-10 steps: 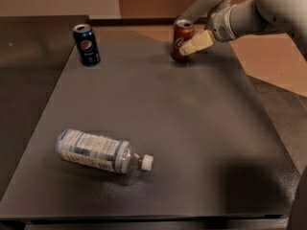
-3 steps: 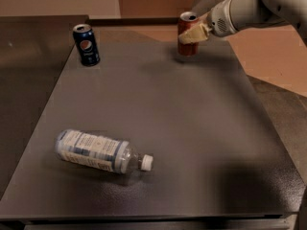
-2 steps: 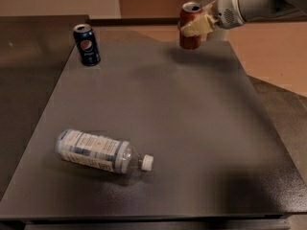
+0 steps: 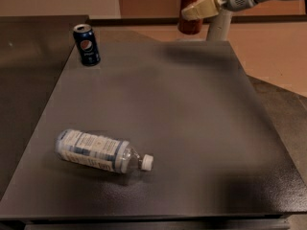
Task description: Pick coke can
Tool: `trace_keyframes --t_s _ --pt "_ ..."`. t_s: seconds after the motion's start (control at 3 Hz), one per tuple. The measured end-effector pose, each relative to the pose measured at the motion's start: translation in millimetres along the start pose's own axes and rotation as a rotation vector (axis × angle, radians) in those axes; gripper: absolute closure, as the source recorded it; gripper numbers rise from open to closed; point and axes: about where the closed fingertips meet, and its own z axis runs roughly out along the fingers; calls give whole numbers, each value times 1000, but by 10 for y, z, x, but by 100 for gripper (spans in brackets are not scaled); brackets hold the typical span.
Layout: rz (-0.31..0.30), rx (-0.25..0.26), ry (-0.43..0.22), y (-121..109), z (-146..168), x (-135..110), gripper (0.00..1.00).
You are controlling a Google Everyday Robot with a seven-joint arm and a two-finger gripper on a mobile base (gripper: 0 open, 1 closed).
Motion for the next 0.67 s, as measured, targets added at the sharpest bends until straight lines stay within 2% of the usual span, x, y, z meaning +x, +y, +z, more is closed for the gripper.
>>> trace_keyframes --t_s 0.33,0.67 --pt "-30 -37 -21 63 -69 -85 100" --pt "-31 -40 -20 69 -68 -87 100"
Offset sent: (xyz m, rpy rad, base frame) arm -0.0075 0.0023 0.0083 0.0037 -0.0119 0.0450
